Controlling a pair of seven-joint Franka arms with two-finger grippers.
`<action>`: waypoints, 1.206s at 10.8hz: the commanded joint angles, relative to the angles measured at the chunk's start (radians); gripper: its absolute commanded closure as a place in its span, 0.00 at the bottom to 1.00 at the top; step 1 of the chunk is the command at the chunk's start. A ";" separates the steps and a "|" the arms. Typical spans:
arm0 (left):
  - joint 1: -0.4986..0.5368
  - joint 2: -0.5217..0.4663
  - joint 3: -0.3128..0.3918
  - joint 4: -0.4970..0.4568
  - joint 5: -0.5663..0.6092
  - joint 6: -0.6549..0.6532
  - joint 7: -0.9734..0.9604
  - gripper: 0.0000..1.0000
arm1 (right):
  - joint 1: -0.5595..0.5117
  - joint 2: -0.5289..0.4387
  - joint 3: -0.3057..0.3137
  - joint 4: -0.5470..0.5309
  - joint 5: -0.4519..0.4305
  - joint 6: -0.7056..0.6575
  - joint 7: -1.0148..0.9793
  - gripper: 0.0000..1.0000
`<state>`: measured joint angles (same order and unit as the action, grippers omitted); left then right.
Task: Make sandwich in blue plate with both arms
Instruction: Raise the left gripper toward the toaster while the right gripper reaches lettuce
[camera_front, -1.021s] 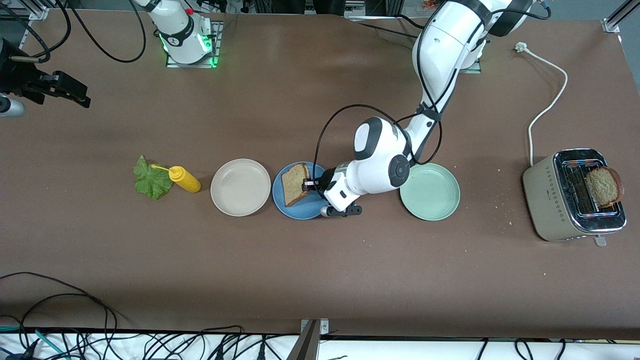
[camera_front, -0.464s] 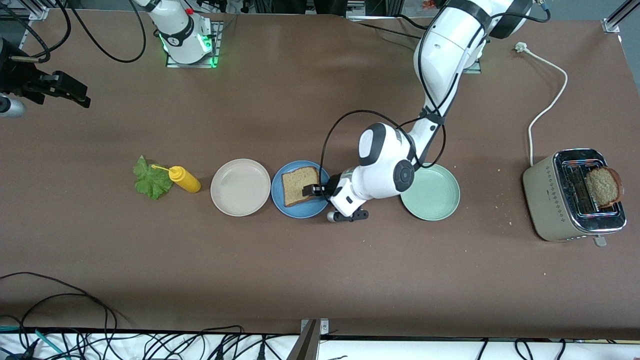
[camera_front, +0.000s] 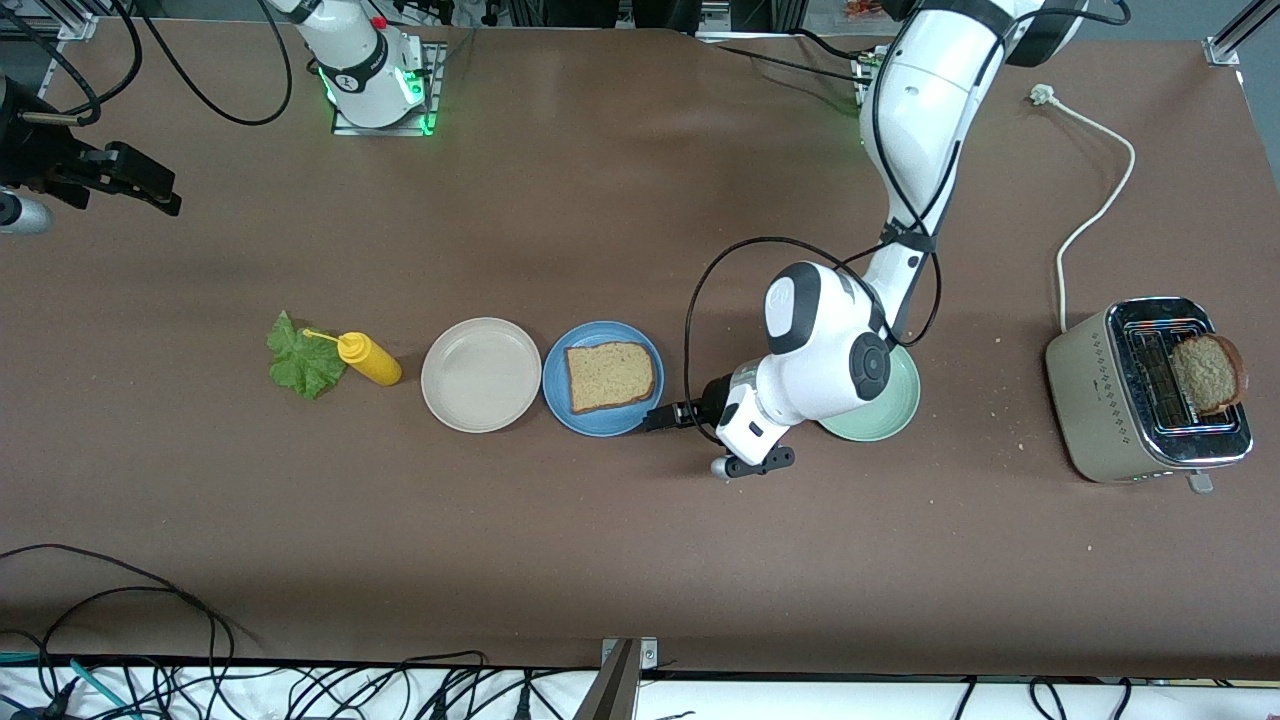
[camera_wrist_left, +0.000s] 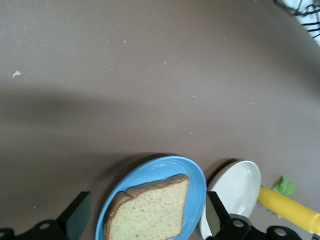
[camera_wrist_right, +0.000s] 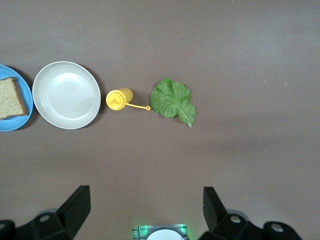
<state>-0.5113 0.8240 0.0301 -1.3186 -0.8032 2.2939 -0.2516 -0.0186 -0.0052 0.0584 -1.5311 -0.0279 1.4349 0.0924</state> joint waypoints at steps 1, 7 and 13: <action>0.092 -0.124 0.010 -0.054 -0.024 -0.158 0.003 0.00 | 0.002 0.005 0.000 0.017 0.002 -0.010 0.003 0.00; 0.270 -0.621 0.011 -0.434 0.296 -0.201 0.005 0.00 | -0.021 0.070 -0.012 0.011 -0.007 -0.005 -0.191 0.00; 0.323 -0.871 0.011 -0.433 0.754 -0.531 0.000 0.00 | -0.080 0.215 -0.026 -0.047 -0.006 0.071 -0.260 0.00</action>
<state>-0.2146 0.0488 0.0505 -1.7229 -0.1621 1.8635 -0.2546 -0.0941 0.1776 0.0251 -1.5454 -0.0295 1.4466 -0.1567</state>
